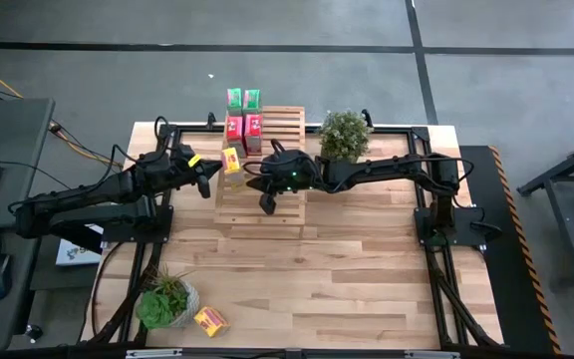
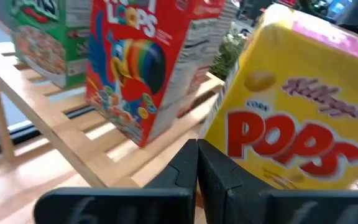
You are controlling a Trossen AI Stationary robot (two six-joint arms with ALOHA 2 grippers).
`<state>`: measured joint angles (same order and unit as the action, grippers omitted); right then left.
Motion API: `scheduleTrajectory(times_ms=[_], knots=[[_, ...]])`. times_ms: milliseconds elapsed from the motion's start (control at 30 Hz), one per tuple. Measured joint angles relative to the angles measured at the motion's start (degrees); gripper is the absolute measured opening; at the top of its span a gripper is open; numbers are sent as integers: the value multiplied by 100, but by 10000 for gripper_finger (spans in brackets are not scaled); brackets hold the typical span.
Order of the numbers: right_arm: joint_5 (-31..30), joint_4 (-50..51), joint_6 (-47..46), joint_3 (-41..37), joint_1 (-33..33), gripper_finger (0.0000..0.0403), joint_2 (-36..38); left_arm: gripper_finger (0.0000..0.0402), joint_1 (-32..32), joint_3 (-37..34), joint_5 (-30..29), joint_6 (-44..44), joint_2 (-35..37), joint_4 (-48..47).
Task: Stack cereal on shelf
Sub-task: Put the top yellow cereal box on the shelf, then put the yellow cereal box on the shelf aligned with the other yellow cereal box
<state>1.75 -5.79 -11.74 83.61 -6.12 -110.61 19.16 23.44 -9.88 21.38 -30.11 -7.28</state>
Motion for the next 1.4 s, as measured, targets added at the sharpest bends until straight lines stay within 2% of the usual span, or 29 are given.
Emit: scheduleTrajectory(times_ms=[600, 1000, 1200, 1300, 1400], knots=[[42, -141, -132, 0, 30, 0, 2, 0, 0, 0, -104, -267, -525, 508], [40, -103, -141, 0, 42, 0, 3, 0, 0, 0, -83, -389, -472, 508], [67, 574, -347, 0, -62, 0, 279, 0, 0, 464, 36, -455, 20, -933], [173, 1359, -329, 0, -109, 0, 583, 0, 0, 817, 342, -497, 282, -1775], [193, 2346, -325, 0, -140, 0, 991, 0, -4, 1102, 844, -502, 488, -2164]])
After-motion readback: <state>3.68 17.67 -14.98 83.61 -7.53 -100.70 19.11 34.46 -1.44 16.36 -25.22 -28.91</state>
